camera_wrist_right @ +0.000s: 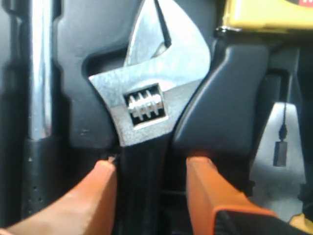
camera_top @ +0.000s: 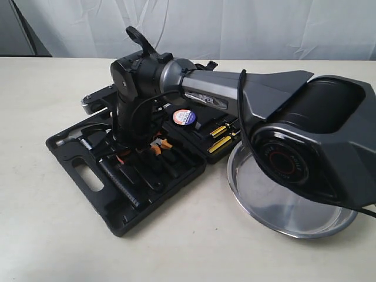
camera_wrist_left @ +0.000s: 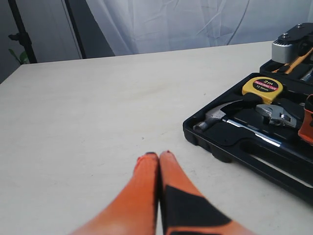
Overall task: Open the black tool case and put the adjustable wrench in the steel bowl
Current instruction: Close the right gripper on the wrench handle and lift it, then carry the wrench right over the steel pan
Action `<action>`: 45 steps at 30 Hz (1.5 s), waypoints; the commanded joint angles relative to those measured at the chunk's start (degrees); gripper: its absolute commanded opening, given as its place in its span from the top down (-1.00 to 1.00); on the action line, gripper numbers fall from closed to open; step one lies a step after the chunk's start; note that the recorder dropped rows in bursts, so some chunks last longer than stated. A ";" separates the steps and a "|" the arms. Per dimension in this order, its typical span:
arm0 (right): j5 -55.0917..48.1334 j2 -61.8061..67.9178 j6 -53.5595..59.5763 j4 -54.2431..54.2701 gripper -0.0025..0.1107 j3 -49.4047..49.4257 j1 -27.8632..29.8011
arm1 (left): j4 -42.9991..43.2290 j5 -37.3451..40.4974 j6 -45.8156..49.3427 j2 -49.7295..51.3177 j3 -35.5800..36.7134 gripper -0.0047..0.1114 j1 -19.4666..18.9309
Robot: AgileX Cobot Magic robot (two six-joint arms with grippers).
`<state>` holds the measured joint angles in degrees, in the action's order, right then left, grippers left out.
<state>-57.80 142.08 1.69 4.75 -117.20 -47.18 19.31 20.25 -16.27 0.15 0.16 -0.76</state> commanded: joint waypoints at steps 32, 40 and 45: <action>-0.36 -13.16 -3.54 -8.55 0.97 1.46 -0.21 | -0.17 -0.58 -0.07 -0.15 -0.16 0.92 -0.22; -0.06 -24.73 -5.38 -14.79 0.97 9.91 -0.21 | -0.17 -0.58 -0.07 -0.15 -0.16 0.92 -0.22; 7.01 -35.04 -10.34 -17.42 0.97 26.46 1.76 | -0.17 -0.58 -0.07 -0.15 -0.16 0.92 -0.22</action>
<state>-55.56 112.70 -6.17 -11.26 -98.79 -47.25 19.31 20.25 -16.27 0.15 0.16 -0.76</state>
